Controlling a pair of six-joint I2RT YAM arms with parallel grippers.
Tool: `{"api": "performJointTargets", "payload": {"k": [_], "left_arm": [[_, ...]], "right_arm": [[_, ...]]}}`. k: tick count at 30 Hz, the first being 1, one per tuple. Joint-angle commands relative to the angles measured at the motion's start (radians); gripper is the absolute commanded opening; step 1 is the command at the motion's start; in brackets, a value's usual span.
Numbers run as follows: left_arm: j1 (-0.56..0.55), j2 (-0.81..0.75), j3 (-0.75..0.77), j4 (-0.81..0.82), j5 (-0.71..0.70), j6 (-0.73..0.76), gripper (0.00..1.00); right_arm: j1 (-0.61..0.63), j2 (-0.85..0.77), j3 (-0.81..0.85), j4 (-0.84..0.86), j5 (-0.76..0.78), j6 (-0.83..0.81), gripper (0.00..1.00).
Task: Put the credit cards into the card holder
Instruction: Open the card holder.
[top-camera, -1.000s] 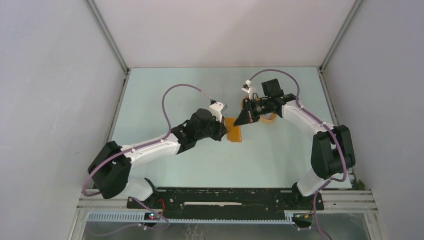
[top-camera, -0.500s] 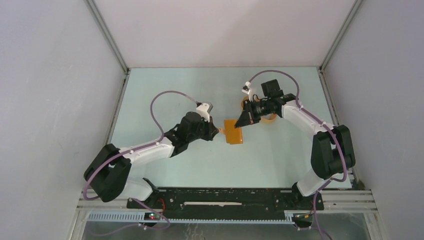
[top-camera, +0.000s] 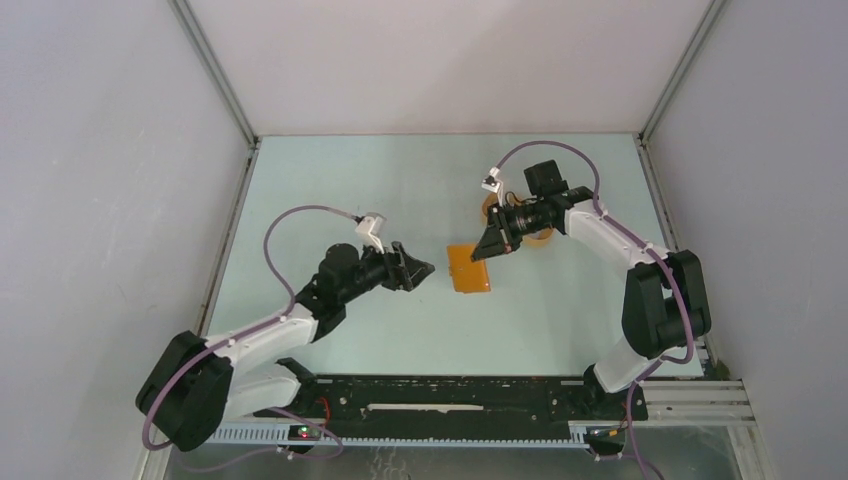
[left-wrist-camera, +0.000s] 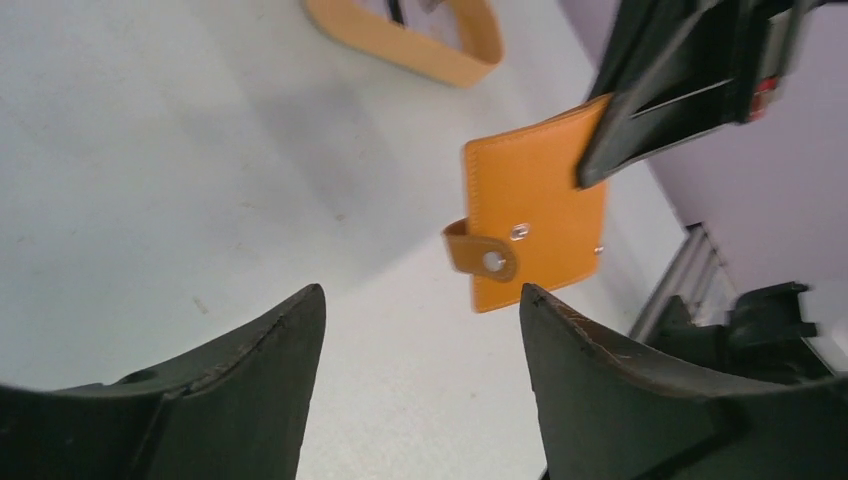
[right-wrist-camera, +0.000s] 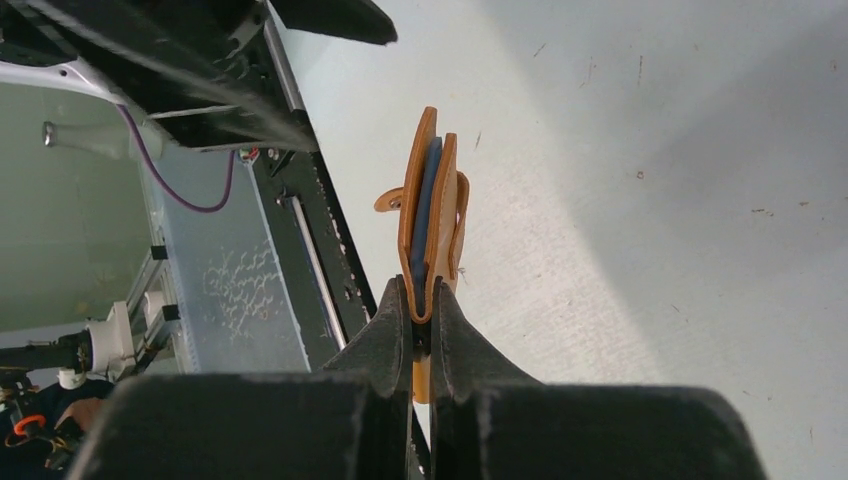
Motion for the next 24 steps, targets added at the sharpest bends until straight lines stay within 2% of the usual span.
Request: {"api": "performJointTargets", "payload": {"k": [1,5,7,14,24], "left_arm": [[0.007,-0.078,-0.035,0.128,0.081,-0.069,0.81],[-0.001,-0.050,-0.015,0.140,0.110,-0.123,0.89],[-0.017,-0.021,0.012,0.120,0.077,-0.136,0.91],[-0.134,0.067,0.173,-0.110,-0.145,-0.034,0.91],[-0.161,0.204,0.257,-0.153,-0.175,-0.005,0.89]], "right_arm": [[0.017,-0.036,0.031,-0.006,-0.009,-0.050,0.00],[0.031,-0.035,0.033,-0.005,0.005,-0.051,0.00],[0.034,-0.028,0.040,-0.013,0.007,-0.054,0.00],[0.037,-0.017,0.041,-0.014,0.013,-0.052,0.00],[0.038,-0.016,0.042,-0.015,0.008,-0.049,0.00]]}}
